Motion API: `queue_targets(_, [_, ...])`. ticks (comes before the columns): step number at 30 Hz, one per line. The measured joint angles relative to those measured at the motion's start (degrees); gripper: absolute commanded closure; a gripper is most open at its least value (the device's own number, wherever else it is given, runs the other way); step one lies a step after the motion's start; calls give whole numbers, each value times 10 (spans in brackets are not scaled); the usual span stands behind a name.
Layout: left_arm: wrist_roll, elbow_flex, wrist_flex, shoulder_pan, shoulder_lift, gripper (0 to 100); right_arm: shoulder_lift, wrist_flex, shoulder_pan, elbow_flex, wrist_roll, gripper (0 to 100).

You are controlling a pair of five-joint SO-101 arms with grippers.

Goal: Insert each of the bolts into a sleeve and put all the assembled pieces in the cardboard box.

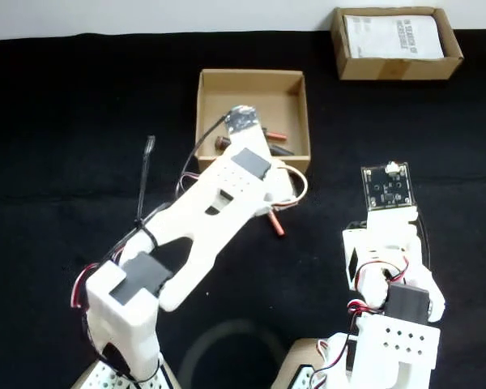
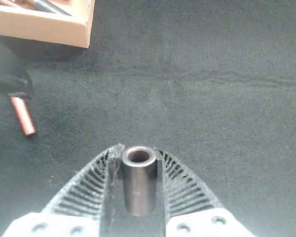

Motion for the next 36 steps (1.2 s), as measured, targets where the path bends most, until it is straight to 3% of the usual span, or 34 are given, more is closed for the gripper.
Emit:
queue_targets(15, [0, 0, -92, -69, 83, 869, 0, 0, 0, 0, 0, 992])
queue_targets(20, [0, -13, -94, -67, 108, 992, 0, 0, 0, 0, 0, 992])
queue_targets(32, [1, -53, -89, -64, 123, 992, 0, 0, 0, 0, 0, 992])
queue_targets(36, [-9, -105, -36, -60, 126, 992, 0, -23, -1, 0, -28, 992])
